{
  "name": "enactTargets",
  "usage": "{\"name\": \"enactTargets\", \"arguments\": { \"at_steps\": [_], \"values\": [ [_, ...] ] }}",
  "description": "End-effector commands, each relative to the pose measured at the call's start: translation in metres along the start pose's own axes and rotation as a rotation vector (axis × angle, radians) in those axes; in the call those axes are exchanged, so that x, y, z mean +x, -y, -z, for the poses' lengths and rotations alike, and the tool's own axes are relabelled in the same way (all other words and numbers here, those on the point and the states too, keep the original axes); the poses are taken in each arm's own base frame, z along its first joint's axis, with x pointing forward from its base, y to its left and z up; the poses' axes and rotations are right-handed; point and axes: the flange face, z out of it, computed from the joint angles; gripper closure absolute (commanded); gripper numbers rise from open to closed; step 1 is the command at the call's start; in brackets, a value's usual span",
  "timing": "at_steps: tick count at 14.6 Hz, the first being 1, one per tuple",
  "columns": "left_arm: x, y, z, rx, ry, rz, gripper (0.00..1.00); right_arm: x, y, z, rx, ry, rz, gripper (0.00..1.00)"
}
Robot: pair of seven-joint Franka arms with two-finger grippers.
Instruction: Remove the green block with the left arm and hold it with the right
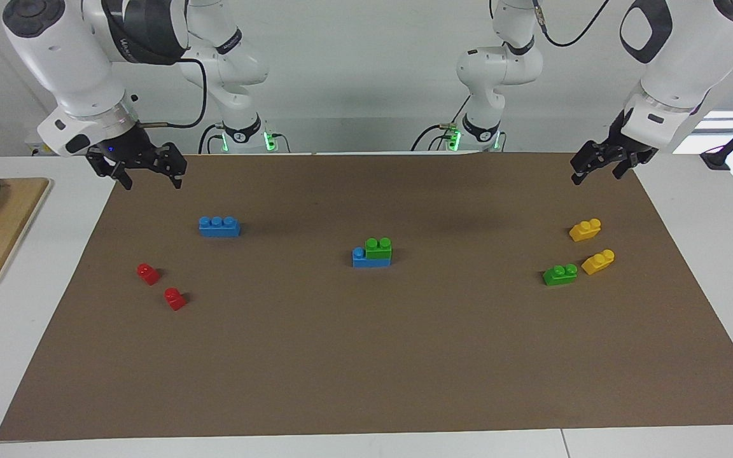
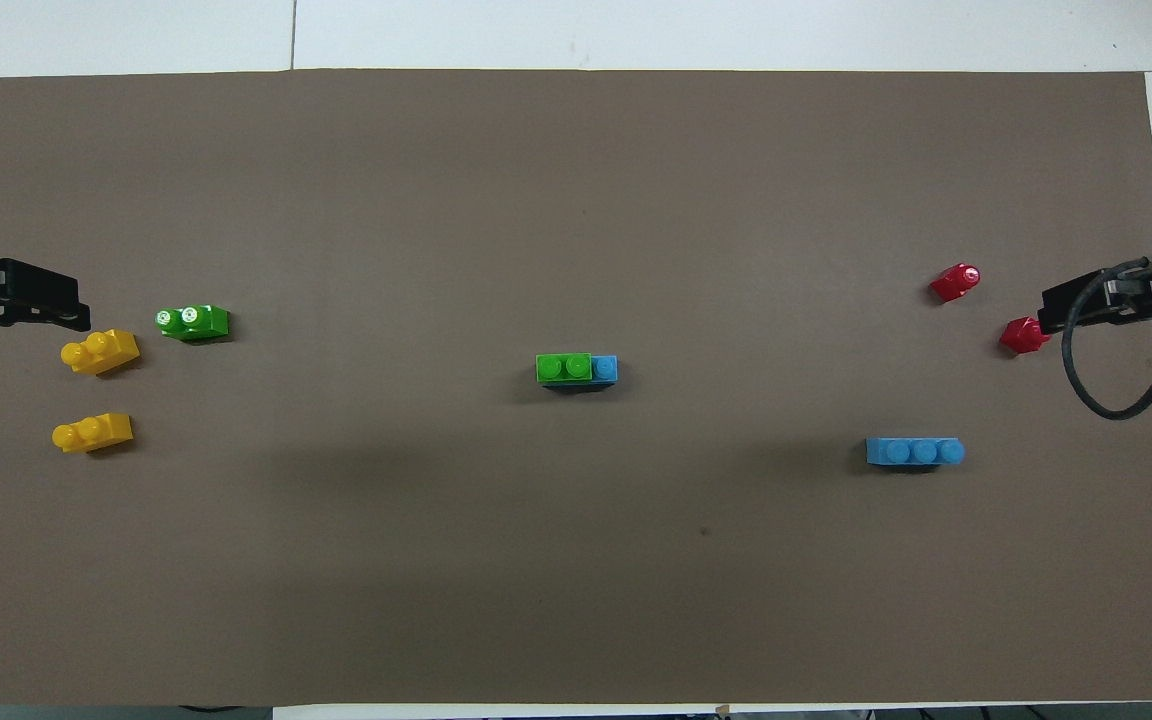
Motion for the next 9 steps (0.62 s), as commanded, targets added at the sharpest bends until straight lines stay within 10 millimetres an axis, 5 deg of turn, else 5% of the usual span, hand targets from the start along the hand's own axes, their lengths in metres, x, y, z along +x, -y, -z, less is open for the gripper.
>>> {"name": "enactTargets", "arguments": {
  "at_steps": [1, 9],
  "values": [
    [-0.0038, -0.0028, 0.0060, -0.003, -0.009, -0.003, 0.00, -0.0082, -0.0027, 0.0020, 0.020, 0.007, 0.012, 0.00],
    [-0.0095, -0.0071, -0.0001, -0.001, 0.008, -0.002, 0.00, -0.0083, -0.0042, 0.0020, 0.022, 0.007, 0.002, 0.00]
  ]
}}
